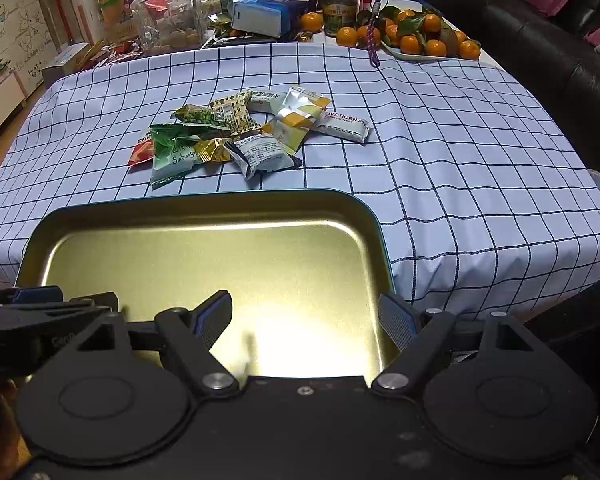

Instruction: Organize snacks

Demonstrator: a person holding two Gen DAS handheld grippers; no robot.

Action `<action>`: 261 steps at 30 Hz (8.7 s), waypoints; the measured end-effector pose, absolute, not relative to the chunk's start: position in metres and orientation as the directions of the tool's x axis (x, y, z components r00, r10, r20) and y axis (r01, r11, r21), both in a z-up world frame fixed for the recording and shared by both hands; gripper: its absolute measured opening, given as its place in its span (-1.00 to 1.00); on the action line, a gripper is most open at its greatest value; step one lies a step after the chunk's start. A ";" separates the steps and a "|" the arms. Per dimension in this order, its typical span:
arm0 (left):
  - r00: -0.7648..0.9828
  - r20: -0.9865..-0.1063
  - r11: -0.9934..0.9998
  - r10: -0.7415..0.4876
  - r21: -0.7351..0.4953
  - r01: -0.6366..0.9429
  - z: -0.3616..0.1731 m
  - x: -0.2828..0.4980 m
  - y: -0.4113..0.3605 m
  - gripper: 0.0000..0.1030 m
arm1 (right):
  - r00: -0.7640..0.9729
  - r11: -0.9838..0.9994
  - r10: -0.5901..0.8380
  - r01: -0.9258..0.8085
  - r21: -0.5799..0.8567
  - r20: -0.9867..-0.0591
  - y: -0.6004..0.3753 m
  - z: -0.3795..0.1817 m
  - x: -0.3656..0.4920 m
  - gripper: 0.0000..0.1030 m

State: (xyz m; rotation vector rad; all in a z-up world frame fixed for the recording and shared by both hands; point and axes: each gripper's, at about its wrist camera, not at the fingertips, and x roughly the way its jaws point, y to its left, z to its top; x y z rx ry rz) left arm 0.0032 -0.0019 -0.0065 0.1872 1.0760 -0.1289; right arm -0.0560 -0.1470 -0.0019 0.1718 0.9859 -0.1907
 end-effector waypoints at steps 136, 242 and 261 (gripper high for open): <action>0.331 -0.927 0.983 -0.178 -0.151 0.107 0.012 0.239 -0.012 -0.17 | 0.366 0.876 0.158 0.376 0.301 -0.917 -0.248 -0.007 0.211 -0.24; 0.429 -0.902 0.973 -0.038 0.064 0.221 0.004 0.002 0.004 -0.07 | 0.560 0.960 0.115 0.149 0.237 -0.821 -0.156 0.016 -0.082 -0.16; 0.353 -0.935 0.969 -0.041 0.049 0.241 -0.005 0.005 0.005 -0.07 | 0.586 0.960 0.002 0.225 0.165 -0.810 -0.152 0.011 -0.079 -0.03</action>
